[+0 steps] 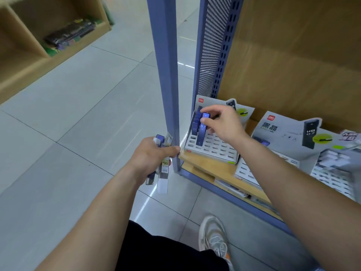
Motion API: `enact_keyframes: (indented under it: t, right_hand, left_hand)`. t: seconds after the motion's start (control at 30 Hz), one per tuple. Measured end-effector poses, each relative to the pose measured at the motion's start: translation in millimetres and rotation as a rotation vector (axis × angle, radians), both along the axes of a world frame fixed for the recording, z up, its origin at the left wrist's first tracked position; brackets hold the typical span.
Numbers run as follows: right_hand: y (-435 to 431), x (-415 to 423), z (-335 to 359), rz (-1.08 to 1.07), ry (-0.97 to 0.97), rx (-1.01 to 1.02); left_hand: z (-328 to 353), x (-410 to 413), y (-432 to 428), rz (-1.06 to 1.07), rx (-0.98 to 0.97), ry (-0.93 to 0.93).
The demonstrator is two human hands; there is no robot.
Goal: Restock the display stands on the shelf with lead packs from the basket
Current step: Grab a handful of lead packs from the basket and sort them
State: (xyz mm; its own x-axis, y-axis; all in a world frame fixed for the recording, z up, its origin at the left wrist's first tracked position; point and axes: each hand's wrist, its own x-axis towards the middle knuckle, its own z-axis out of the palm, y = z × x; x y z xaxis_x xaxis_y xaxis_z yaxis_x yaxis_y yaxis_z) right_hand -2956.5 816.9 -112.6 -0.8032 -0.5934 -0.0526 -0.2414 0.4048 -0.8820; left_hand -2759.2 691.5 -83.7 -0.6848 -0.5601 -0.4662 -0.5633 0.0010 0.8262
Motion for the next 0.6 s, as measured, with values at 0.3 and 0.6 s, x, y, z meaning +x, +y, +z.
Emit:
enact_keyframes:
  t: [0.3,0.6]
  right_hand:
    - [-16,0,-10,0.016,0.358,0.175]
    - [-18,3,-22,0.034,0.415,0.257]
  left_hand:
    - [-1,-5,-3,0.003,0.023,0.0]
    - [3,-10,3,-0.046,0.01,0.006]
